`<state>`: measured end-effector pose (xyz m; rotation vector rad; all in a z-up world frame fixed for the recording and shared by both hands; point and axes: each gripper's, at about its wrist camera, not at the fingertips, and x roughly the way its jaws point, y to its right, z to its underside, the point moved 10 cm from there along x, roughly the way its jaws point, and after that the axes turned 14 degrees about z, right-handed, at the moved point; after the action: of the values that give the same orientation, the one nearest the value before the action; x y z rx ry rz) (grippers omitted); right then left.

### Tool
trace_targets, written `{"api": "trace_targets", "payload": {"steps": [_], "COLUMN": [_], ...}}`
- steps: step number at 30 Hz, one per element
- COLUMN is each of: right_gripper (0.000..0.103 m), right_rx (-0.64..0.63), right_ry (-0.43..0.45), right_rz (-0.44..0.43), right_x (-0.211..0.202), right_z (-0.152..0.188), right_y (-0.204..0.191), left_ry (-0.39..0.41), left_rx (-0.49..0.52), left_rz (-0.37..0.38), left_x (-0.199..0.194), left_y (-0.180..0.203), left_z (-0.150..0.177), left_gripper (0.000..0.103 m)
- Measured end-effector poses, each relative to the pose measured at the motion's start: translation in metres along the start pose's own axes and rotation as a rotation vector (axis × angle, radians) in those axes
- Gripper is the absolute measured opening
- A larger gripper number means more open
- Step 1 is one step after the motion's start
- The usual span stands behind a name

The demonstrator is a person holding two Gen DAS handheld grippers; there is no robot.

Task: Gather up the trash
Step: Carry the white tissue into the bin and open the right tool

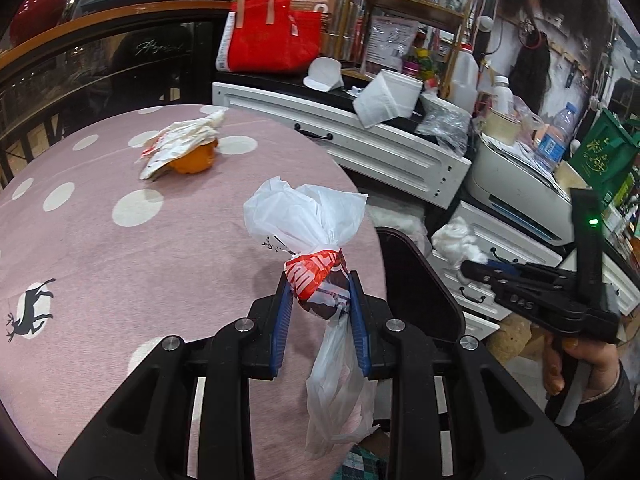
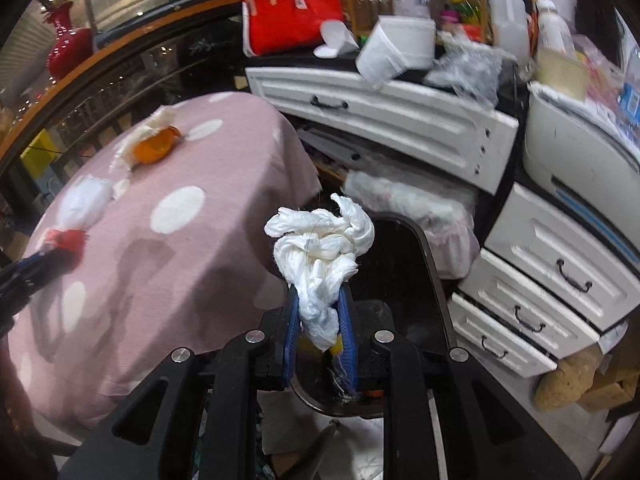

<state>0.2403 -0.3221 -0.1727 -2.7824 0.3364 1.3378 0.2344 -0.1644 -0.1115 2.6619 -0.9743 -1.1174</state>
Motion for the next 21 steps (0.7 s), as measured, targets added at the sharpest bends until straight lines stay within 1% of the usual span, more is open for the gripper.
{"api": "trace_targets", "payload": {"steps": [7,13,15,16,17,21], "right_gripper": [0.019,0.022,0.032,0.042,0.048,0.058], "right_rx": [0.029,0.069,0.073,0.083,0.092,0.118], "right_ry": [-0.143,-0.231,-0.246,-0.252,-0.254,-0.240], "right_rz": [0.033,0.037,0.051,0.061,0.063,0.061], "right_x": [0.054,0.080,0.086,0.089,0.089,0.085], "right_z": [0.028,0.046,0.051,0.054,0.055,0.053], "right_y": [0.008,0.016,0.018,0.021,0.022,0.027], "left_ry": [-0.027,-0.045,-0.051,-0.054,-0.057,-0.069], "left_rx": [0.036,0.060,0.067,0.070,0.074,0.084], "left_rz": [0.024,0.043,0.049,0.053,0.055,0.062], "left_x": [0.014,0.025,0.028,0.029,0.031,0.037], "left_y": [0.020,0.031,0.035,0.037,0.038,0.044], "left_z": [0.003,0.003,0.004,0.005,0.005,0.006], "left_gripper": [0.028,0.028,0.028,0.028,0.028,0.028]}}
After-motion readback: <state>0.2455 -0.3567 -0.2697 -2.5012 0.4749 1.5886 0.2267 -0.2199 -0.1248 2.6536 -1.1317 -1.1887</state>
